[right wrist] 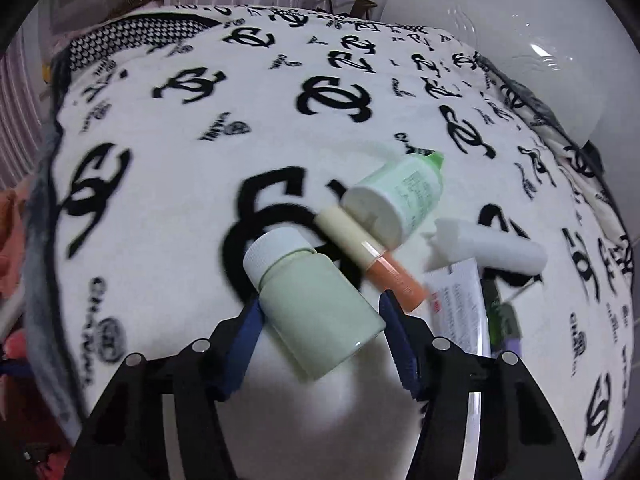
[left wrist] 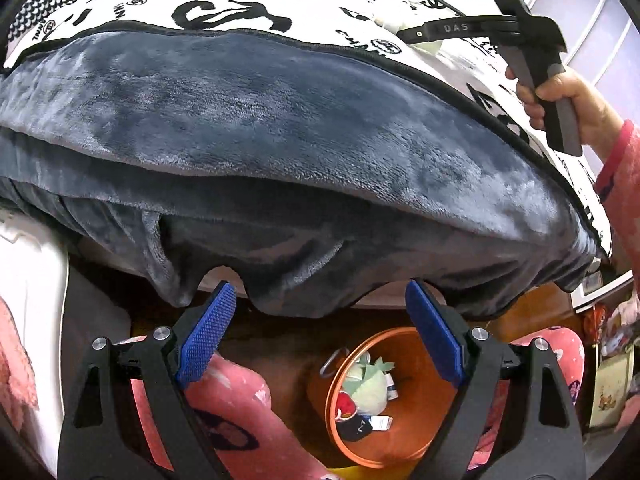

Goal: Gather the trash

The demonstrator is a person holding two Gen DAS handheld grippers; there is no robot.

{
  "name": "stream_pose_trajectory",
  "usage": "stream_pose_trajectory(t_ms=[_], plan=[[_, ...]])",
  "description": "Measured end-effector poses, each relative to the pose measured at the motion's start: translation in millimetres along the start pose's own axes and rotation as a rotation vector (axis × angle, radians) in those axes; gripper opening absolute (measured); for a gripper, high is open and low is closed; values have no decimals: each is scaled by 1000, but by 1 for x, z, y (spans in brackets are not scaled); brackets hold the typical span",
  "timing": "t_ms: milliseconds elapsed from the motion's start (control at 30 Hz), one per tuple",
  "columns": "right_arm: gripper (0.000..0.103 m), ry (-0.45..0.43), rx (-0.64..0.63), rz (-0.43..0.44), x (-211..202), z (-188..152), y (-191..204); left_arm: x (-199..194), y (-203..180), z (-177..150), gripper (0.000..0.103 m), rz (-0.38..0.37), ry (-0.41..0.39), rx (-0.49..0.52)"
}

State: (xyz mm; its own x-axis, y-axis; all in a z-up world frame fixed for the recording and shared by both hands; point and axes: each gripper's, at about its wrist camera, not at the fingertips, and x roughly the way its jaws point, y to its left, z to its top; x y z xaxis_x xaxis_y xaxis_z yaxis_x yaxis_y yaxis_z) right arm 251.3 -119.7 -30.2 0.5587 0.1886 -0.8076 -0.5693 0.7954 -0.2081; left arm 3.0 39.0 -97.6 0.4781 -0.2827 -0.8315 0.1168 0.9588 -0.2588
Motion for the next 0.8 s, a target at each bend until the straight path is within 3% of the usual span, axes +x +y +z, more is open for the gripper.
stream_pose_trajectory(t_ms=[167,300,467,567,733,800], plan=[[58,-65,89,47,-24,-7,-5,-9,1,6,85,-10,-25,-7],[58,-171,226,115,-62,-30,-23,-23,-5,26,85,-4,-79,30],[58,-303,386,216,-114,-76,-48,-37,-27,92,85,-44,-185,93],[58,-369,433,244,-142,-101,-57,-23,-43,143,85,-71,-200,118],[59,-406,457,250,-175,-141,-68,41,-69,226,85,-142,-55,-33],[59,-393,457,242,-180,-155,-73,65,-82,251,85,-97,-4,-97]])
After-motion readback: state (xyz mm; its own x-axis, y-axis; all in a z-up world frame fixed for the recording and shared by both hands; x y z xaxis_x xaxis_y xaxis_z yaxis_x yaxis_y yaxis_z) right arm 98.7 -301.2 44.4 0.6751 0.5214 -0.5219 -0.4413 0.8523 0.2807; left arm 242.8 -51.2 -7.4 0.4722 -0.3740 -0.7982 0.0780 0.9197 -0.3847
